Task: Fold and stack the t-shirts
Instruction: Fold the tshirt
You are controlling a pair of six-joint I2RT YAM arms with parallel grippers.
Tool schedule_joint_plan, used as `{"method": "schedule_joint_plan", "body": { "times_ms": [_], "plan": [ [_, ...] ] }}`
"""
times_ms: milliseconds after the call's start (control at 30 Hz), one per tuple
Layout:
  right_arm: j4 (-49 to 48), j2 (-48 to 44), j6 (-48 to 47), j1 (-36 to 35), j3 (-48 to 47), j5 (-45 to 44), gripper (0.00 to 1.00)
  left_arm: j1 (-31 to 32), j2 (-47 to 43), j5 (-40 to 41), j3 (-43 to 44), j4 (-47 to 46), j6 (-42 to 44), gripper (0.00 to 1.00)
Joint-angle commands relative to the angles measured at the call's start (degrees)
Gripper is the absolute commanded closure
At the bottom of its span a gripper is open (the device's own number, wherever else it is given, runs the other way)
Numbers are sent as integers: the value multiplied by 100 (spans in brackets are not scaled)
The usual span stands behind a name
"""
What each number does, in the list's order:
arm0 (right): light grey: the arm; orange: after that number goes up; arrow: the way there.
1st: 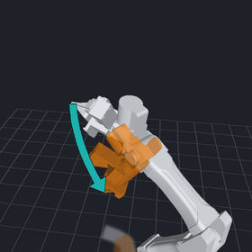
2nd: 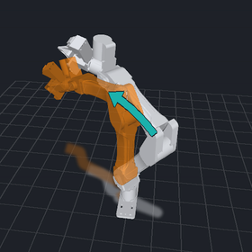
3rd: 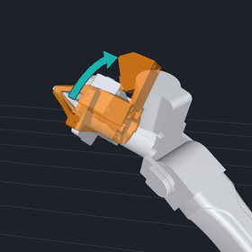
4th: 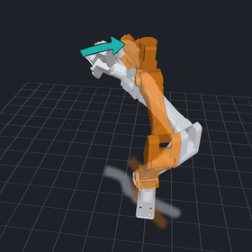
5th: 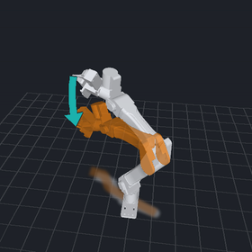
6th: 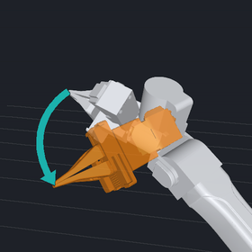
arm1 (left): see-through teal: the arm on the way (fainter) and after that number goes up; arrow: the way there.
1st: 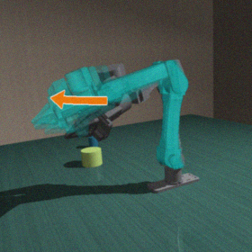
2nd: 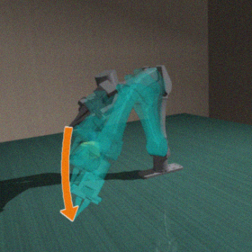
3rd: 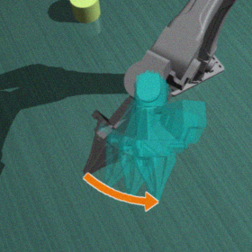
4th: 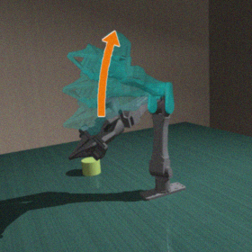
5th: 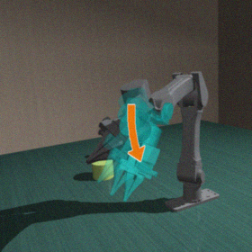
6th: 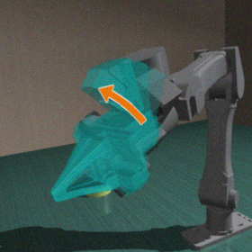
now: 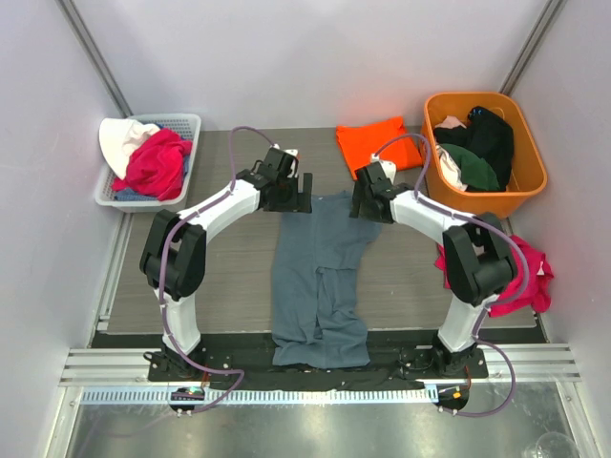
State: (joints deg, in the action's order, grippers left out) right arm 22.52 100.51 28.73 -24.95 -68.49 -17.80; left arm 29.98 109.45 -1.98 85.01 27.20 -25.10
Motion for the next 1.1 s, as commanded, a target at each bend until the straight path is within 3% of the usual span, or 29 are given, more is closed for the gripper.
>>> {"method": "schedule_joint_plan", "body": {
  "times_ms": [0,233,700,933,1067],
  "plan": [
    [-354,460,-245,52,-603,40,30,26,-231,-189,-81,-189,32,12],
    [-328,1155,-403,122,-1333,31,30,52,-328,-242,-239,-206,-38,12],
    [-319,1858,-491,236,-1756,101,34,52,-380,-268,-327,-206,-30,12],
    [-301,2095,-535,280,-1765,347,48,52,-354,-242,-319,-189,-21,11],
    [-310,2157,-553,280,-1747,444,61,52,-240,-277,-205,-163,-30,12]
  ]
}}
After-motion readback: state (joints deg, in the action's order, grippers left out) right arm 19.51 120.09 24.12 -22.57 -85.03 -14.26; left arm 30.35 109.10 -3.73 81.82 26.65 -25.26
